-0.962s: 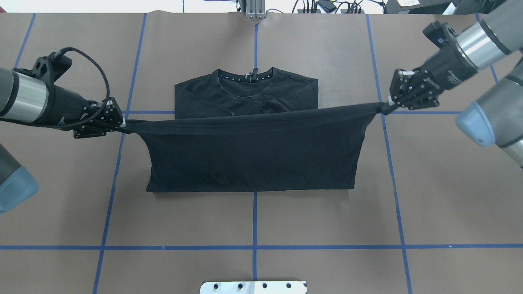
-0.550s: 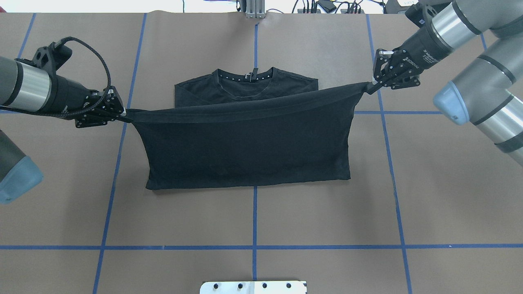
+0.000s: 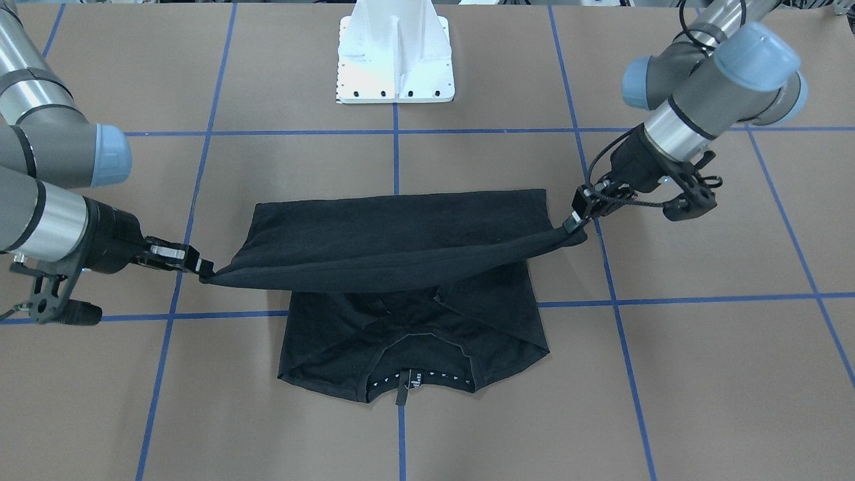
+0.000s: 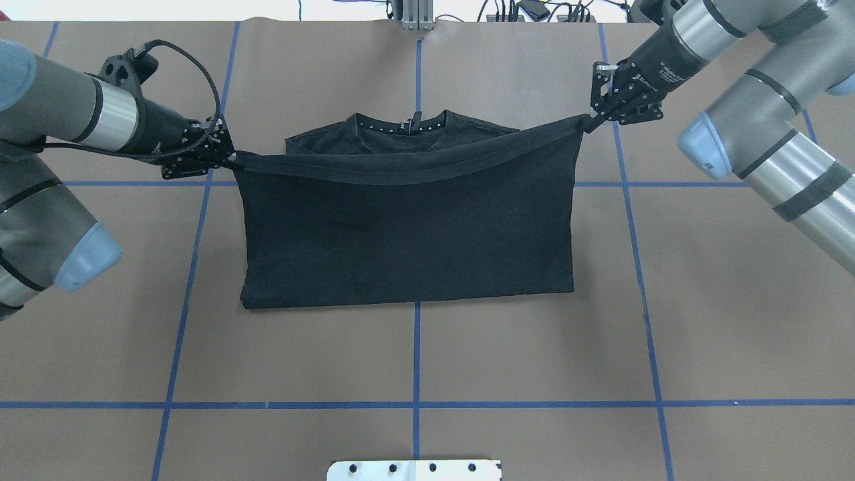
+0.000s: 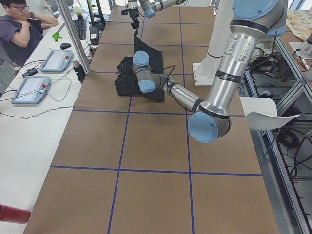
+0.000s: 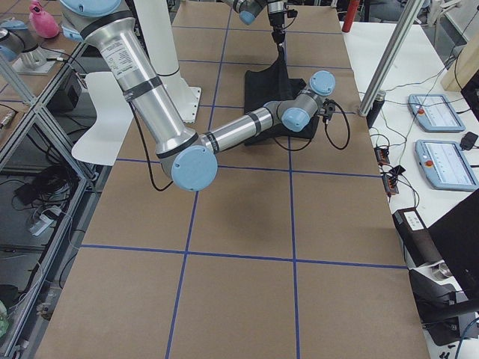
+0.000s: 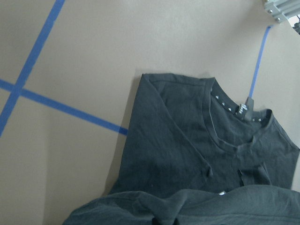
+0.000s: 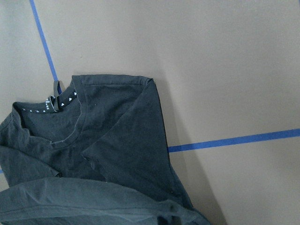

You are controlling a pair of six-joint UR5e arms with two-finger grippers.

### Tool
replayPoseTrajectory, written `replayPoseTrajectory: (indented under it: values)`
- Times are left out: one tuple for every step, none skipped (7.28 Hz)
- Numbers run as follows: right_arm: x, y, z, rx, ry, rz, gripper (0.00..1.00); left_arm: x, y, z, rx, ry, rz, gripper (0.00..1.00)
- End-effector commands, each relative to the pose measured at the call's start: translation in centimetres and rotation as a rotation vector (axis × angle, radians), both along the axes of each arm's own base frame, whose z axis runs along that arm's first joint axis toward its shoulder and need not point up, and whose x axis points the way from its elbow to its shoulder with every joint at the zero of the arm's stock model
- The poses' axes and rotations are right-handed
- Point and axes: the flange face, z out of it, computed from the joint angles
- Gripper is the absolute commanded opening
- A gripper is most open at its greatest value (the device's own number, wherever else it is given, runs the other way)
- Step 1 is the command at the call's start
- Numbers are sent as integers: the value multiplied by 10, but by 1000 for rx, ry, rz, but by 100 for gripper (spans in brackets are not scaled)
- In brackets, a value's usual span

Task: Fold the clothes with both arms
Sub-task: 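Carry both hem corners over the shirt to the collar with both grippers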

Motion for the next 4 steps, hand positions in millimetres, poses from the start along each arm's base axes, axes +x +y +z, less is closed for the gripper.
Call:
replayPoseTrajectory:
  values:
    - [-12,-12,6,-3,35,21,0,8,-12,17,-28,-28,-5,0]
    - [-16,-19,16,-11,61,40,0,6,-22,34,-54,-50,-17,0]
    - [-17,-24,21,-18,75,50,0,6,-30,44,-57,-74,-47,0]
    - [-18,-26,28,-28,84,52,0,8,-35,49,-38,-92,-43,0]
